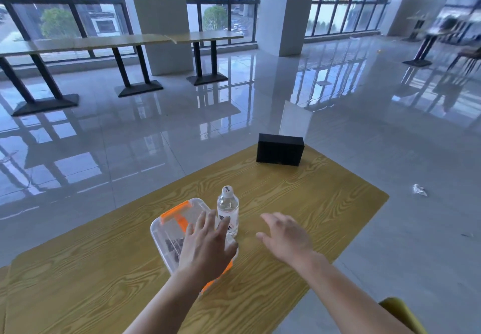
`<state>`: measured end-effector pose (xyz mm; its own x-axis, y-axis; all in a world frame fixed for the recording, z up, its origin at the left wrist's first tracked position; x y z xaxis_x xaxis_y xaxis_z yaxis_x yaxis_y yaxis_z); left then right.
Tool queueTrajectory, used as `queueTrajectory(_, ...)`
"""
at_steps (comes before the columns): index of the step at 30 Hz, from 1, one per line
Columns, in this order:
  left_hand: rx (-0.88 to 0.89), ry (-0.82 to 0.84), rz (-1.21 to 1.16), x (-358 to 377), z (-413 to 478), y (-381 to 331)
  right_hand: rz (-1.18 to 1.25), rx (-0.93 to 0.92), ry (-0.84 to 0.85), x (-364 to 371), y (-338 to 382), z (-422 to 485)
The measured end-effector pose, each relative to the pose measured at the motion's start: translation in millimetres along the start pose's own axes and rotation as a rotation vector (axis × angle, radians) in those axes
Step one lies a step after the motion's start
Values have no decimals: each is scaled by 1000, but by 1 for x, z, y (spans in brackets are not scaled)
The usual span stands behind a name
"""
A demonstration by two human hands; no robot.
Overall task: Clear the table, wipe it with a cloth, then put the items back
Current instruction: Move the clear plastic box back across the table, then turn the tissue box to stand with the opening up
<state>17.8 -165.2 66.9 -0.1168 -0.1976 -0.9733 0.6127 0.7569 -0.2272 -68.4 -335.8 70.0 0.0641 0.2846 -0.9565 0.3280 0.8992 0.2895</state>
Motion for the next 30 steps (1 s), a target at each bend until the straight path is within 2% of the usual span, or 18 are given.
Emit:
queueTrajectory(5,128,-3,-11,-9,-2,-33,32,83,-20,-16,-17,-19)
queueTrajectory(13,214,-5,-42,-12,22,-101,50,136,-55,-43,-68,-28)
queueTrajectory(23,112,4,-56,30,89,-199,65,91,-34,-78,-195,0)
queueTrajectory(30,11,-12,-96,39,138,-230,57,58,-19,-99,-256,35)
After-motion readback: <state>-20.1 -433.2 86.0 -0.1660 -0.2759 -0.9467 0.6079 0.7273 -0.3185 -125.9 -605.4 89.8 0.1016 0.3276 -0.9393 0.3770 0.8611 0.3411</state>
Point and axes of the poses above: each hand's wrist, its own z-axis towards the middle knuckle, its own x-axis out of the palm, y = z × x, the point moved 5 cm from there along z, towards the middle knuckle, and after that the axes turned 6 degrees about -x, right-handed, at the moved point
